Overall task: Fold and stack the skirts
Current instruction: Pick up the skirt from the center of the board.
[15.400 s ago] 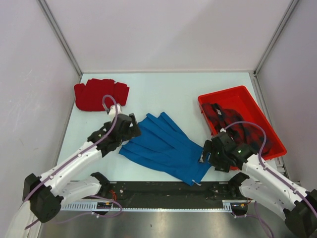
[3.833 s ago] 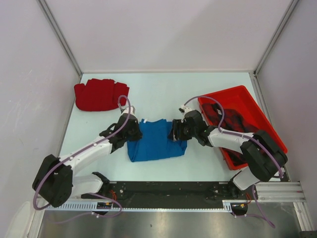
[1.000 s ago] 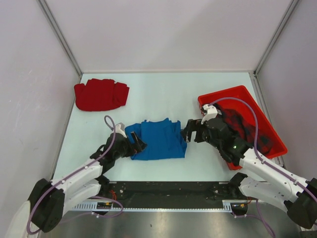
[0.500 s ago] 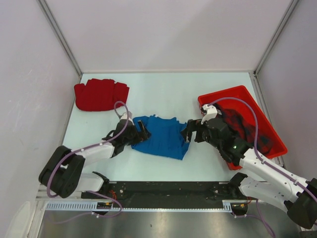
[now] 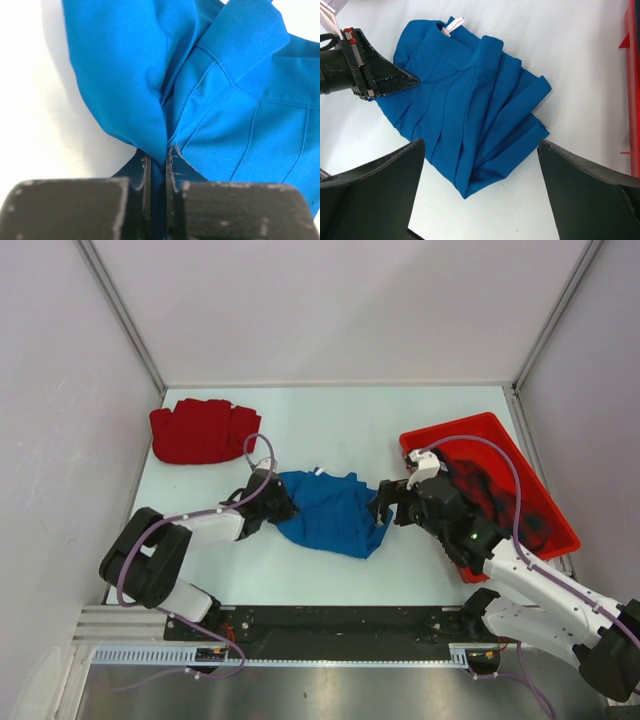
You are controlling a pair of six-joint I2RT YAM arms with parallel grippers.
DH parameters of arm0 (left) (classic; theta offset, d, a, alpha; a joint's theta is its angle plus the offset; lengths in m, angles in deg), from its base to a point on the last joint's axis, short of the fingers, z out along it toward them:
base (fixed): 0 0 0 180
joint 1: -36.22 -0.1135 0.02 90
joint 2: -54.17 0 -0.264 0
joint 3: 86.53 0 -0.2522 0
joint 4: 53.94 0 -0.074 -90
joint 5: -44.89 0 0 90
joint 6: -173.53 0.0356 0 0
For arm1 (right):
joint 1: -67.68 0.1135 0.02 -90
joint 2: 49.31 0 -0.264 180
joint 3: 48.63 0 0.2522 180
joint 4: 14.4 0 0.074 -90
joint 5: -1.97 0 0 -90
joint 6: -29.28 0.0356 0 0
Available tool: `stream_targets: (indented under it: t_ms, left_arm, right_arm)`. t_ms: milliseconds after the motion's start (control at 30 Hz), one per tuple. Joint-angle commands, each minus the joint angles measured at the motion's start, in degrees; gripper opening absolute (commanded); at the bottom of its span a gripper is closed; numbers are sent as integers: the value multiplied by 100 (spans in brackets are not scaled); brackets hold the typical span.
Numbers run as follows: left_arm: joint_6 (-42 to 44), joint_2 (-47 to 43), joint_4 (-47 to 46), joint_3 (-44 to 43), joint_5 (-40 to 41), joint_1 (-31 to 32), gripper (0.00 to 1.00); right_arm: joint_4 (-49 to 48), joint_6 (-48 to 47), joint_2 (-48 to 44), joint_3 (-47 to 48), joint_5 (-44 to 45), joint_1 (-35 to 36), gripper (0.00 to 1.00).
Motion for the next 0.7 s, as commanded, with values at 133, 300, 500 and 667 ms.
stream_targets:
  t_ms: [133, 300, 500, 667]
  left_arm:
    - [262, 512, 1822, -772, 981, 267, 0]
    - [499, 433, 2358, -1617, 1958, 293, 0]
    - [1027, 810, 2218, -2583, 2591, 109, 0]
    - [1729, 1119, 1666, -3261, 2679, -313, 1]
  right_arm:
    - [-50, -220, 24, 6, 221, -97, 100]
    - [-85, -264, -125, -55, 265, -141, 100]
    - [-23, -229, -389, -196, 502, -203, 100]
    - [-50, -281, -626, -310, 546, -282, 100]
